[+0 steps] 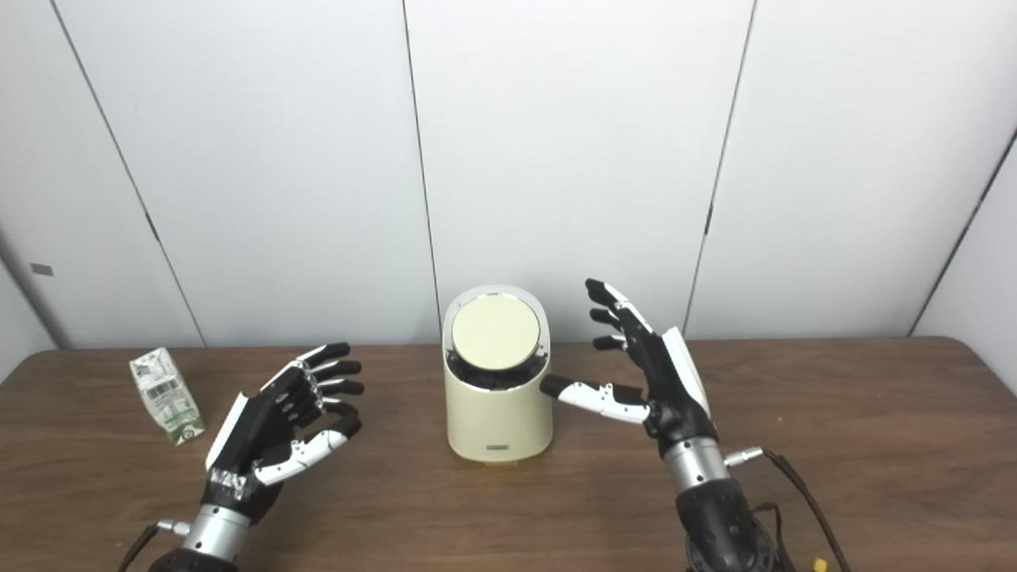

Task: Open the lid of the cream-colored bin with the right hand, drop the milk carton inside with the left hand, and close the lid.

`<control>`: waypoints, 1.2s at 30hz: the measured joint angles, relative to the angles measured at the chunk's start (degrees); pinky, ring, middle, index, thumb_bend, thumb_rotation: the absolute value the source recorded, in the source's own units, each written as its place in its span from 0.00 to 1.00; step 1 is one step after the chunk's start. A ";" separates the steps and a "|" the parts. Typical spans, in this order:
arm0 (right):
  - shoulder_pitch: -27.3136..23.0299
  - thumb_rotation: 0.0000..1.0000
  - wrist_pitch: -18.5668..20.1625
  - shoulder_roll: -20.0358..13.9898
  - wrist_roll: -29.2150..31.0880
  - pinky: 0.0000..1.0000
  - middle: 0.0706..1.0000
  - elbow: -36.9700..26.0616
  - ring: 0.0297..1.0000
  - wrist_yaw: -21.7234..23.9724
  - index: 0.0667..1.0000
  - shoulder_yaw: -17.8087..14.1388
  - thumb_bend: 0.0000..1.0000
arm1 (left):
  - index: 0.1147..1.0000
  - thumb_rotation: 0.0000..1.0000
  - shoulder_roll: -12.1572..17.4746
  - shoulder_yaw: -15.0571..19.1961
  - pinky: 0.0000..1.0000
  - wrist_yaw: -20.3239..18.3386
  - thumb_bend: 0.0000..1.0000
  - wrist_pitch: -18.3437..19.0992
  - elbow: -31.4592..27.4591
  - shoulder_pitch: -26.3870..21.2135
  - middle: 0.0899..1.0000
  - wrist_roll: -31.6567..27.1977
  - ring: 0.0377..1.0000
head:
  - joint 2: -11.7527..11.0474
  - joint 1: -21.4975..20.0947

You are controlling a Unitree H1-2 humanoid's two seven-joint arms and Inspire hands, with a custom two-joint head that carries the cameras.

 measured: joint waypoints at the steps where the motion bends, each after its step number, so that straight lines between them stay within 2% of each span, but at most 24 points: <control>1: -0.25 0.50 0.20 -0.03 -0.11 0.72 0.88 0.02 0.84 0.05 0.89 0.13 0.90 | 0.82 0.15 0.00 0.01 0.58 0.00 0.68 0.00 0.00 0.00 0.74 -0.01 0.69 | 0.00 0.00; 8: -3.47 0.50 3.79 -0.56 -1.74 0.73 0.92 0.68 0.88 0.49 0.92 0.99 0.90 | 0.82 0.16 -0.04 0.00 0.58 0.05 0.68 -0.02 0.09 0.01 0.73 0.08 0.69 | -0.09 -0.18; 14: -8.53 0.47 6.09 -1.37 -3.49 0.82 0.94 3.78 0.91 0.57 1.00 2.59 0.91 | 0.82 0.15 -0.26 -0.11 0.58 0.10 0.68 -0.07 0.18 0.01 0.74 0.30 0.69 | -0.18 0.09; 18: -10.44 0.46 7.49 -1.36 -4.69 0.76 0.92 5.33 0.89 0.66 1.00 4.10 0.93 | 0.82 0.13 -0.27 -0.12 0.58 0.06 0.66 -0.08 0.18 0.02 0.74 0.27 0.69 | -0.09 0.17; 22: -12.27 0.43 9.92 -1.31 -5.67 0.76 0.94 6.46 0.90 0.75 1.00 4.79 0.93 | 0.82 0.16 -0.27 -0.13 0.58 0.06 0.67 -0.09 0.17 0.02 0.74 0.27 0.69 | -0.09 0.44; 25: -13.42 0.43 11.50 -1.33 -6.41 0.72 0.95 7.21 0.89 0.77 1.00 5.37 0.93 | 0.82 0.16 -0.26 -0.15 0.57 0.07 0.67 -0.10 0.18 0.02 0.74 0.35 0.69 | -0.09 0.44; 32: -15.36 0.44 15.44 -1.37 -9.43 0.67 0.95 8.74 0.86 1.82 1.00 7.90 0.91 | 0.82 0.13 -0.27 -0.16 0.58 -0.03 0.66 -0.12 0.17 0.02 0.74 0.24 0.69 | -0.09 0.53; 36: -16.50 0.41 15.57 -1.53 -11.46 0.64 0.95 11.41 0.85 1.78 1.00 9.29 0.94 | 0.82 0.13 -0.35 -0.18 0.58 -0.07 0.66 -0.13 0.17 0.02 0.74 0.15 0.69 | 0.00 0.70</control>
